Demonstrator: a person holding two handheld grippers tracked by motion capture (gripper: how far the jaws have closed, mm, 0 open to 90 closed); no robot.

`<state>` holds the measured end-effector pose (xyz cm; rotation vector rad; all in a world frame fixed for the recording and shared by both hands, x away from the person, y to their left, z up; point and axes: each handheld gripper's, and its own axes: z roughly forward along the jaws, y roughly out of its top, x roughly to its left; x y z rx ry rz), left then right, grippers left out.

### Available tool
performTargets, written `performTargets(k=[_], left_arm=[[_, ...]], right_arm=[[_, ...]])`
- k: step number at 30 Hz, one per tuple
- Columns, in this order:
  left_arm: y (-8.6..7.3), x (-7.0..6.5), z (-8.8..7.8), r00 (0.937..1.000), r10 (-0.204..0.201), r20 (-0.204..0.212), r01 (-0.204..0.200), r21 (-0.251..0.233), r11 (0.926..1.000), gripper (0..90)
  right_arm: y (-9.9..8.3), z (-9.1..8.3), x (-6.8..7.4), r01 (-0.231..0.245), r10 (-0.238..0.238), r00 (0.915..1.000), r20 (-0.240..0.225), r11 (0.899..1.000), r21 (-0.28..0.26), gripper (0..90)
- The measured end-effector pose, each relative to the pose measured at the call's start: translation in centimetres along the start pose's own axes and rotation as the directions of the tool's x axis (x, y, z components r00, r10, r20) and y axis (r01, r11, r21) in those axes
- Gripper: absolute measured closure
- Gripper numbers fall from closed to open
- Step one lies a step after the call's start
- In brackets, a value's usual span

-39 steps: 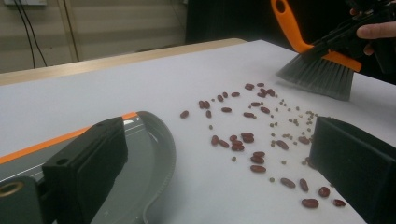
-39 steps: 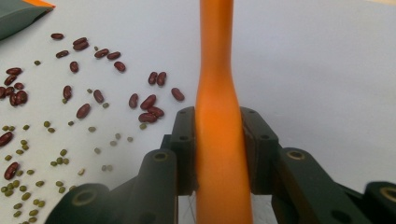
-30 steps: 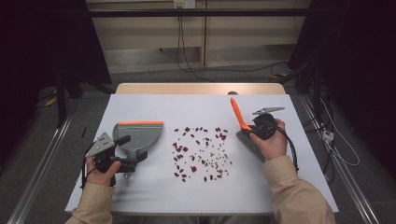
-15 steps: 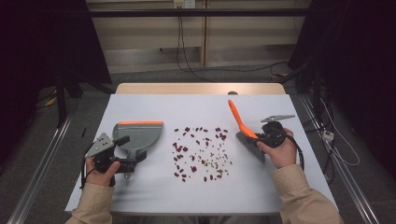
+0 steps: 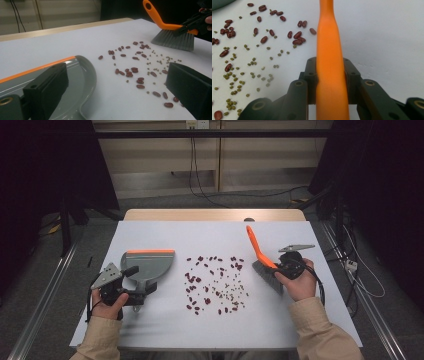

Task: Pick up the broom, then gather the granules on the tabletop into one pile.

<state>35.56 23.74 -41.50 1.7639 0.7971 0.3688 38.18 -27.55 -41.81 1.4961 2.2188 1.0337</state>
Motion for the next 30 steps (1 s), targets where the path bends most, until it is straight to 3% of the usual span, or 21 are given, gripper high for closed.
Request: performTargets(k=[5,11,30], left_arm=[[0.0,0.0,0.1,1.0,-0.001,-0.001,0.001,0.005,1.0,4.3],[-0.2,0.0,-0.1,1.0,0.001,-0.005,-0.001,0.007,1.0,4.4],[-0.3,0.1,0.1,1.0,-0.008,-0.003,0.008,0.015,0.9998,4.4]], right_arm=[[0.3,-0.5,-0.3,-0.021,0.019,0.9995,-0.026,0.997,-0.073,71.0],[0.7,-0.2,-0.5,-0.007,0.006,0.9999,-0.014,0.996,-0.094,71.0],[3.5,3.3,-0.9,0.06,-0.045,0.9953,0.086,0.983,-0.174,71.1]])
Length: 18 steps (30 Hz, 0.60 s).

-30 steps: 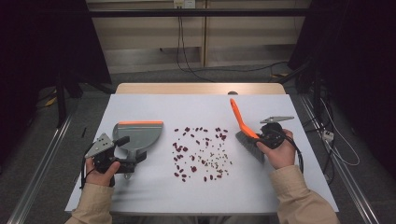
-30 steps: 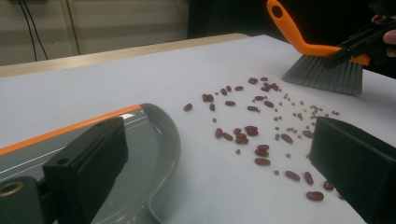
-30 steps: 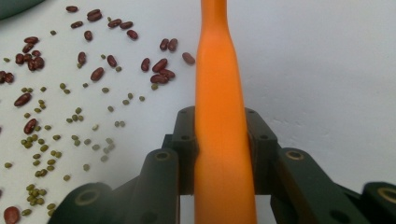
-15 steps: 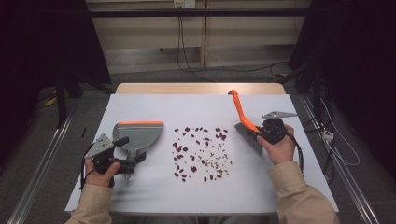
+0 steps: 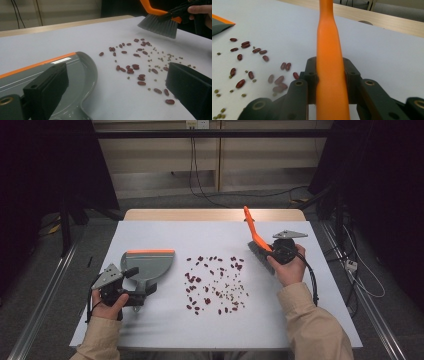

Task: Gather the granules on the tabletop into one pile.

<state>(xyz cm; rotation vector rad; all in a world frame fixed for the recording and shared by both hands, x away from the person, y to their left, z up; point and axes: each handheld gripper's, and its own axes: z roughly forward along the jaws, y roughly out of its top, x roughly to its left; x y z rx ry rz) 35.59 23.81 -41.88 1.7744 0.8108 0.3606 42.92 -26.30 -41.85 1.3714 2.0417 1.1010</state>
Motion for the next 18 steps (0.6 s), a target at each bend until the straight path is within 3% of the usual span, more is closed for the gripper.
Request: performTargets(k=[6,10,14,18], left_arm=[[-0.1,0.1,0.1,1.0,0.002,-0.002,-0.002,0.007,1.0,4.3],[-0.1,0.1,0.1,1.0,0.001,-0.004,-0.001,0.009,1.0,4.4],[-0.1,0.1,0.1,1.0,0.003,-0.004,-0.003,0.009,1.0,4.3],[-0.1,0.1,0.1,1.0,0.003,-0.006,-0.003,0.008,1.0,4.3]], right_arm=[[0.6,1.8,0.4,0.045,-0.045,0.9989,0.011,0.999,-0.008,71.1],[0.9,3.3,0.8,0.131,-0.131,0.9908,0.034,0.991,0.011,71.1],[0.6,4.2,1.4,0.159,-0.159,0.9871,-0.023,0.987,0.011,71.1],[0.5,4.0,2.4,0.239,-0.237,0.9698,-0.056,0.97,0.032,70.9]])
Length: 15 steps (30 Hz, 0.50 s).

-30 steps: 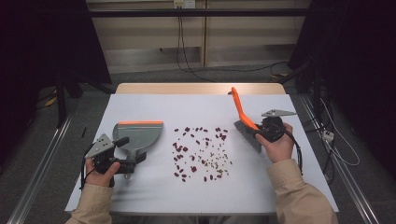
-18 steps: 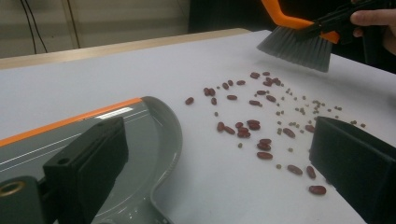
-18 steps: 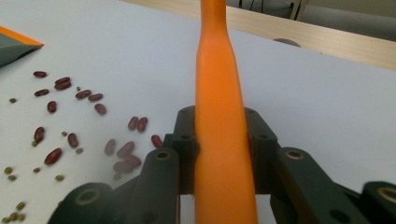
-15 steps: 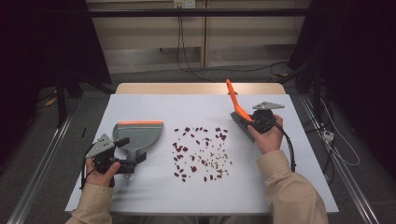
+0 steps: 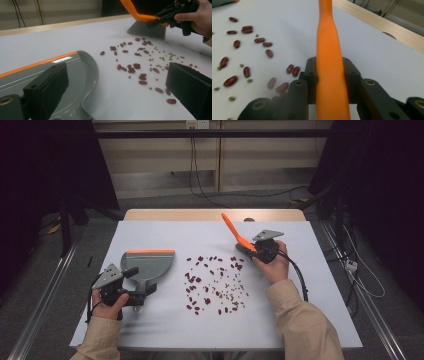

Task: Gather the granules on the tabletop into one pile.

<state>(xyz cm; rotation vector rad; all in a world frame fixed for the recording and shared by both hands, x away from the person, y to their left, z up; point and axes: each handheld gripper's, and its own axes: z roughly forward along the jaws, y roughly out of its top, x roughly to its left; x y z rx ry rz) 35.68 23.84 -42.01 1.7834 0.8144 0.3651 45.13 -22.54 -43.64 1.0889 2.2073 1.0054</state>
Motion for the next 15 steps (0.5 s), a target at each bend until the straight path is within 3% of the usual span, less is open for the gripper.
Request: performTargets(k=[7,15], left_arm=[[0.0,-0.2,0.1,1.0,0.004,0.0,-0.004,-0.002,1.0,4.4],[0.1,-0.1,0.0,1.0,0.001,0.0,-0.001,-0.005,1.0,4.4]], right_arm=[[-0.1,-0.7,1.4,0.085,-0.083,0.9936,-0.077,0.996,0.027,70.5],[-0.4,-1.8,2.9,0.11,-0.105,0.9828,-0.152,0.994,0.025,70.4]])
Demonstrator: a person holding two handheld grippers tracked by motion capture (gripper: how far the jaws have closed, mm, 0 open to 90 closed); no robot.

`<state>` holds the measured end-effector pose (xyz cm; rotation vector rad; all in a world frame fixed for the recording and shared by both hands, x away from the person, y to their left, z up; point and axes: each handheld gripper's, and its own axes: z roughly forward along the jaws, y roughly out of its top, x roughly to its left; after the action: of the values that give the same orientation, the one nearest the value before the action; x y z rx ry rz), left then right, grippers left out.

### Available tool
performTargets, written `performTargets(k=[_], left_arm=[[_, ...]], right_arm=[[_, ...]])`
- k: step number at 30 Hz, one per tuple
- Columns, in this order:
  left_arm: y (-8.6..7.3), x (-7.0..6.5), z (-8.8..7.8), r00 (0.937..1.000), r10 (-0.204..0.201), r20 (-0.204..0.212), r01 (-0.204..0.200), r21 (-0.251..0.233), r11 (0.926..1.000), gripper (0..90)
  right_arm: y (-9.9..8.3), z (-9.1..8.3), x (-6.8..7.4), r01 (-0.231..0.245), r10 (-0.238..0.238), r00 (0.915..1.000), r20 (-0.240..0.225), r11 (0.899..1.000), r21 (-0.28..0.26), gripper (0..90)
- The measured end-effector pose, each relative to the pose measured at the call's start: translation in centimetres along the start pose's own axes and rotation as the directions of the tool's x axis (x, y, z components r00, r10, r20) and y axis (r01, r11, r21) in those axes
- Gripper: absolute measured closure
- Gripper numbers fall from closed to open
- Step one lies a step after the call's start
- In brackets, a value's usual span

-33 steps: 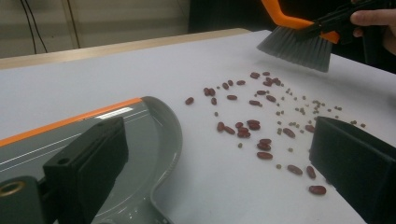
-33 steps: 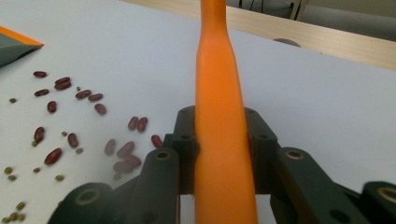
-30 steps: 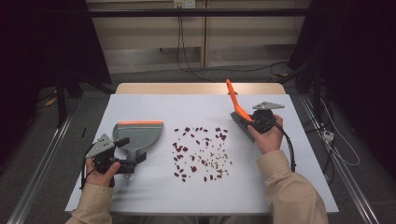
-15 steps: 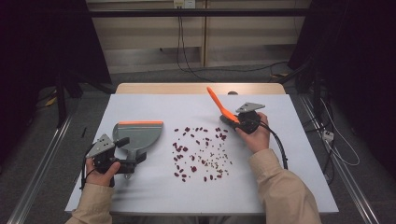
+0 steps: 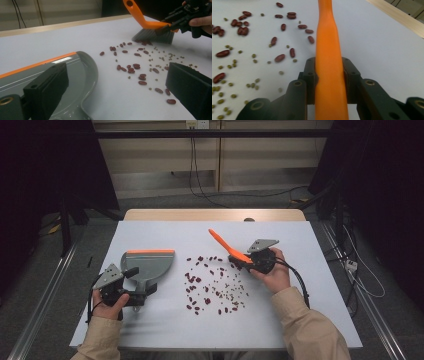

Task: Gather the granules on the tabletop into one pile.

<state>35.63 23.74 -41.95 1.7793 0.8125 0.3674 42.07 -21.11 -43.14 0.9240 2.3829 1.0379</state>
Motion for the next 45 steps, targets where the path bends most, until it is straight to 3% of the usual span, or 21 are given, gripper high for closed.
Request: performTargets(k=[5,8,14,17,23,25,32,38,45], left_arm=[[0.0,0.0,0.0,1.0,-0.003,-0.001,0.003,-0.005,1.0,4.4],[0.0,0.0,0.0,1.0,0.001,0.003,-0.001,-0.002,1.0,4.4],[0.1,-0.1,0.1,1.0,0.005,0.004,-0.005,-0.001,1.0,4.4],[0.1,-0.1,0.0,1.0,0.004,0.002,-0.004,-0.003,1.0,4.4],[0.1,-0.2,0.0,1.0,0.005,0.006,-0.005,-0.004,1.0,4.4],[0.1,-0.1,0.0,1.0,0.005,0.005,-0.005,-0.004,1.0,4.4],[0.1,-0.1,0.1,1.0,0.004,0.005,-0.004,-0.003,1.0,4.4],[0.1,-0.1,0.1,1.0,0.002,0.004,-0.002,-0.001,1.0,4.4],[0.0,-0.1,0.0,1.0,-0.001,-0.001,0.001,0.0,1.0,4.4]], right_arm=[[-0.2,-0.6,1.1,0.012,-0.012,0.9991,-0.039,1.0,-0.005,70.4],[-0.3,-0.8,1.8,0.039,-0.039,0.9983,-0.042,0.999,-0.006,70.4],[-0.4,-1.1,2.8,0.045,-0.046,0.997,-0.062,0.999,-0.02,70.5],[-0.5,-1.2,3.4,0.061,-0.062,0.9969,-0.049,0.998,-0.019,70.5],[-0.6,-1.5,3.6,0.032,-0.035,0.9974,-0.063,0.999,-0.041,70.8],[-0.5,-1.6,3.5,0.034,-0.037,0.9977,-0.057,0.998,-0.052,71.0],[0.4,-1.6,1.5,-0.043,0.037,0.9982,-0.047,0.991,-0.13,71.1],[1.4,0.2,-0.6,-0.073,0.073,0.9973,-0.004,0.989,-0.13,71.1],[2.4,2.4,-2.0,-0.065,0.07,0.9972,0.028,0.988,-0.14,71.0]])
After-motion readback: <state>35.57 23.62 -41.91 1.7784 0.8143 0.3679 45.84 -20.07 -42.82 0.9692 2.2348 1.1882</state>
